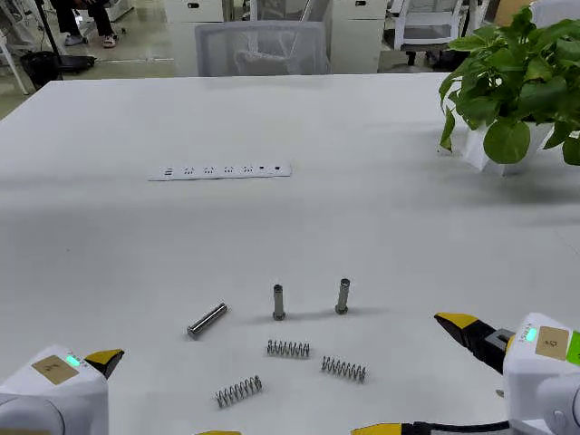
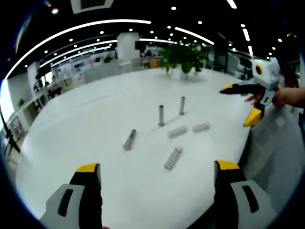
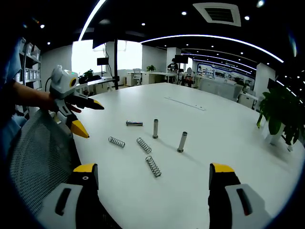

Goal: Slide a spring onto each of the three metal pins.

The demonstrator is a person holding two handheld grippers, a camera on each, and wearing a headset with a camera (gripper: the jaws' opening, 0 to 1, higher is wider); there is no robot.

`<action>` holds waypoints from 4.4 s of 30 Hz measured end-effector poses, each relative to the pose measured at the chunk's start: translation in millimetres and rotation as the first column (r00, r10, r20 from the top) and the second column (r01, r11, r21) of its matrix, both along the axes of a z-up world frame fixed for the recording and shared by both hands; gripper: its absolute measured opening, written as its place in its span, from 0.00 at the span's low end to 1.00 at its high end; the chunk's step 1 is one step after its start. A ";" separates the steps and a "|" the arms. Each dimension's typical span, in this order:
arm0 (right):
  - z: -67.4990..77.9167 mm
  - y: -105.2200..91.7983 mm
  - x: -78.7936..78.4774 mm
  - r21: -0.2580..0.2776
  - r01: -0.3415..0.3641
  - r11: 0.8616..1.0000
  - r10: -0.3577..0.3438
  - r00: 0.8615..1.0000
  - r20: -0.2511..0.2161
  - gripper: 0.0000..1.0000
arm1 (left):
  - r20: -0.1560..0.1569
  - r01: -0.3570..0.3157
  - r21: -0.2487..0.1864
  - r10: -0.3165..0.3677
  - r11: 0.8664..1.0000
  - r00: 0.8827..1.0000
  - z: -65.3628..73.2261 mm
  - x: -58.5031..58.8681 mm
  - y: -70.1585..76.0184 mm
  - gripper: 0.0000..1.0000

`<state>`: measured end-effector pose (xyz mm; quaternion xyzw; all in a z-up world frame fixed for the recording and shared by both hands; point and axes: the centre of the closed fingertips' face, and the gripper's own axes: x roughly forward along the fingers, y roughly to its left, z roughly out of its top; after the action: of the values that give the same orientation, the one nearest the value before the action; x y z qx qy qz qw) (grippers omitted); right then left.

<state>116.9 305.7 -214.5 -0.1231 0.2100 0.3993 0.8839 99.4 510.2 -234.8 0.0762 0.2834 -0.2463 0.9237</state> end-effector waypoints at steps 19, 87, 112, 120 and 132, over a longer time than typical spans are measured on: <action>-2.1 -4.1 -1.4 -0.008 0.016 1.000 -0.016 1.000 0.002 0.97 | -0.023 0.007 -0.042 -0.008 0.999 1.000 -1.3 -3.1 -5.4 1.00; -14.3 -11.1 -1.8 -0.041 0.038 0.998 -0.040 0.998 -0.056 0.96 | -0.200 0.191 0.142 -0.160 0.971 0.967 -34.2 122.9 -3.5 0.32; -14.4 -12.1 -0.9 -0.056 0.038 0.998 -0.041 0.998 -0.048 0.96 | -0.276 0.219 0.187 -0.163 0.958 0.947 -54.8 125.4 -11.8 0.14; -14.3 -12.7 -0.9 -0.065 0.036 0.997 -0.038 0.998 -0.040 0.95 | -0.284 0.224 0.260 -0.148 0.939 0.947 -56.5 124.4 -13.6 0.10; -13.6 -13.5 0.7 -0.064 0.041 0.997 -0.043 0.998 -0.037 0.95 | -0.320 0.182 0.259 -0.093 0.949 0.943 -55.7 125.3 -8.7 0.08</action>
<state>117.6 292.3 -228.1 -0.1386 0.2420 0.3761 0.8836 224.7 501.5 -290.5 0.1896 0.4482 -0.2762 0.8288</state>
